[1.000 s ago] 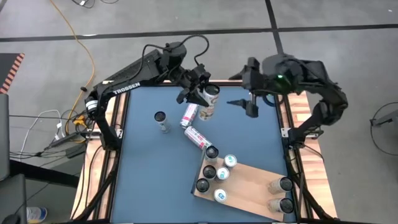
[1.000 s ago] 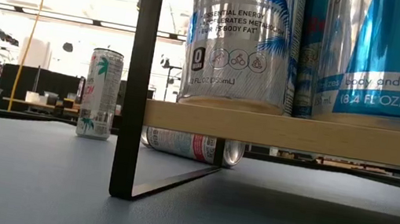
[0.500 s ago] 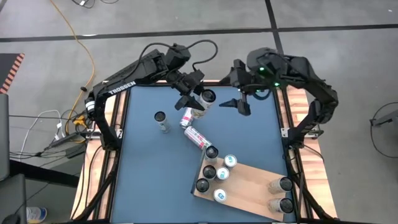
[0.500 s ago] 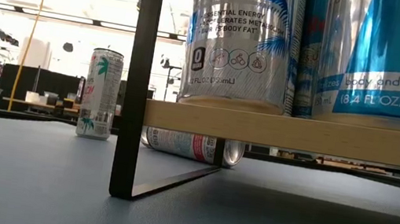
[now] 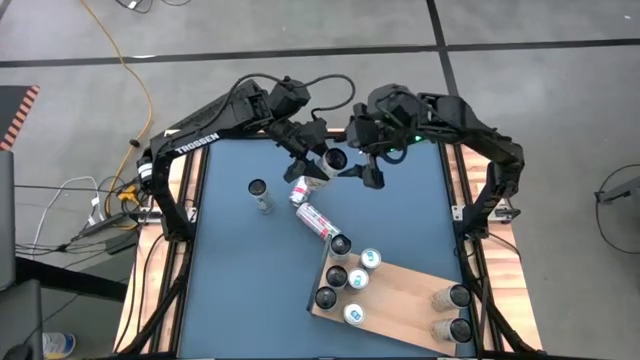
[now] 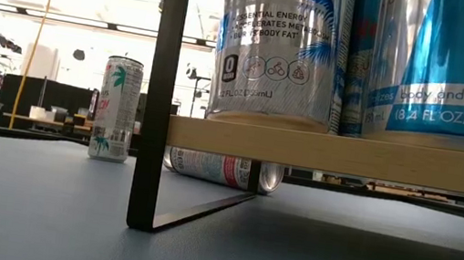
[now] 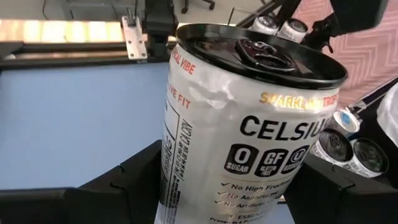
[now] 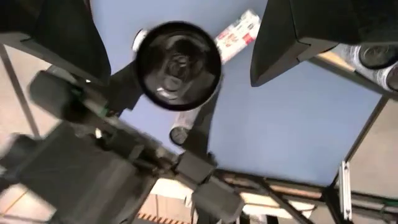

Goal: Place canned beverage on shelf
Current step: Put the white yellow soda can on the shelf

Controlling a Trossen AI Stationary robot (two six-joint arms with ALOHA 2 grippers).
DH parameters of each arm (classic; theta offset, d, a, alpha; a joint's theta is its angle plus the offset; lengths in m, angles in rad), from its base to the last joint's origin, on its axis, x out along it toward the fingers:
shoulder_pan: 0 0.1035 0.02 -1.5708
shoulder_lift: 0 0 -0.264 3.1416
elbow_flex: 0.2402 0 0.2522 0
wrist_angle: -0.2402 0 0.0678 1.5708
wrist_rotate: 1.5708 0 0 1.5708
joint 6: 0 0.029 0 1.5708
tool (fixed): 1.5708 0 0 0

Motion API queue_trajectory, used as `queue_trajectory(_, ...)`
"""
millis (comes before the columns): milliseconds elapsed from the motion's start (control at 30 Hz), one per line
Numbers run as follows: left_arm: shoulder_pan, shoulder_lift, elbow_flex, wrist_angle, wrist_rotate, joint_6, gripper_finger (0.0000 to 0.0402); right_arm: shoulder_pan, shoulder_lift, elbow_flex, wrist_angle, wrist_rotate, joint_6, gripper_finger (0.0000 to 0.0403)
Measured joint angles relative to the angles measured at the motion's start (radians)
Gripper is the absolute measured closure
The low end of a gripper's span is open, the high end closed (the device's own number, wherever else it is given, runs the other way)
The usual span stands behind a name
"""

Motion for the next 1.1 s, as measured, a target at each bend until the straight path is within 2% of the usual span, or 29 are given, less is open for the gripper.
queue_trajectory(233, -0.009, 0.000, 0.000, 0.004, -0.043, 0.003, 0.0149, 0.002, -0.002, 0.002, 0.004, -0.012, 0.000, 0.0037)
queue_trajectory(433, -0.014, 0.000, 0.000, 0.005, -0.047, 0.002, 0.0149, 0.002, 0.015, 0.003, -0.012, -0.099, 0.008, 0.0037)
queue_trajectory(800, -0.039, 0.002, -0.001, -0.031, -0.117, 0.019, 0.0149, 0.003, 0.057, 0.003, -0.029, -0.049, -0.018, 0.0039)
queue_trajectory(967, -0.039, 0.002, -0.002, -0.046, -0.130, 0.018, 0.0149, 0.005, 0.058, 0.004, -0.053, 0.050, -0.056, 0.0051)
queue_trajectory(1100, -0.040, 0.002, -0.002, -0.048, -0.132, 0.028, 0.0149, 0.016, 0.045, 0.012, -0.039, 0.078, -0.089, 0.0060)
